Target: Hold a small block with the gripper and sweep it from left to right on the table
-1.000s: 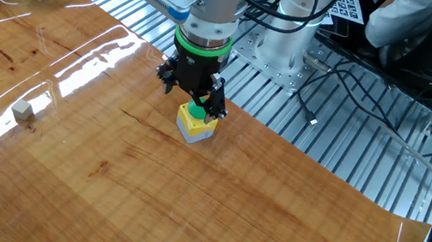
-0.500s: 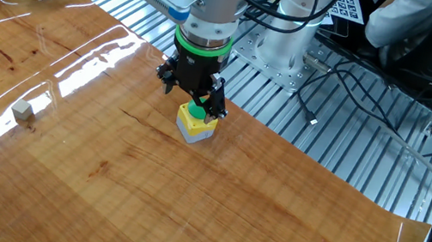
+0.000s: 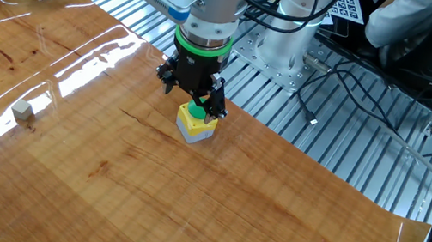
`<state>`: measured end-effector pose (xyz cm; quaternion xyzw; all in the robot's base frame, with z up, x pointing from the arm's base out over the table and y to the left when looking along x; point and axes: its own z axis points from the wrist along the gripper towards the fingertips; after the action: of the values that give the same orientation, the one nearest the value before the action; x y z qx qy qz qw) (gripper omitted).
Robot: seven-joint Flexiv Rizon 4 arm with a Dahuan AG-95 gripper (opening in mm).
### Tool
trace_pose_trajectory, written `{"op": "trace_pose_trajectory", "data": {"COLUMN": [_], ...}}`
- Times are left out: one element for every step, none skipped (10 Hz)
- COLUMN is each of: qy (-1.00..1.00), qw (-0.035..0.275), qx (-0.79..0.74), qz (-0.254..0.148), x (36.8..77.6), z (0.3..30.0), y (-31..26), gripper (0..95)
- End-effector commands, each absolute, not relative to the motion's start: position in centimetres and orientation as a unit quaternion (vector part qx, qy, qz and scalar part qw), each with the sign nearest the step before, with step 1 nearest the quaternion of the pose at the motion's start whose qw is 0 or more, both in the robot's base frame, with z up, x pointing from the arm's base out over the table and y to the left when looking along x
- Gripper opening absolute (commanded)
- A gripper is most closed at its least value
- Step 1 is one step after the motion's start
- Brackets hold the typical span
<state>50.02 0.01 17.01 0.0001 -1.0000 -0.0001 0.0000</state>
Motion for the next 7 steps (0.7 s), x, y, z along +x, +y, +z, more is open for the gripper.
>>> {"op": "trace_pose_trajectory", "data": {"qy": [-1.000,-0.998,-0.998,-0.998,-0.998,-0.998,-0.998], "qw": [0.000,-0.043,-0.042,-0.042,-0.042,-0.042,-0.042], "qx": [0.000,0.021,0.021,0.020,0.021,0.023,0.024], "qz": [0.000,-0.040,-0.040,-0.040,-0.040,-0.040,-0.040], "x": [50.00,50.00,50.00,50.00,49.99,49.98,49.98], "z": [17.00,17.00,17.00,17.00,16.99,16.99,16.99], "y": [0.00,0.01,0.02,0.02,0.02,0.03,0.03], "gripper": [95.0,0.0,0.0,0.0,0.0,0.0,0.0]}}
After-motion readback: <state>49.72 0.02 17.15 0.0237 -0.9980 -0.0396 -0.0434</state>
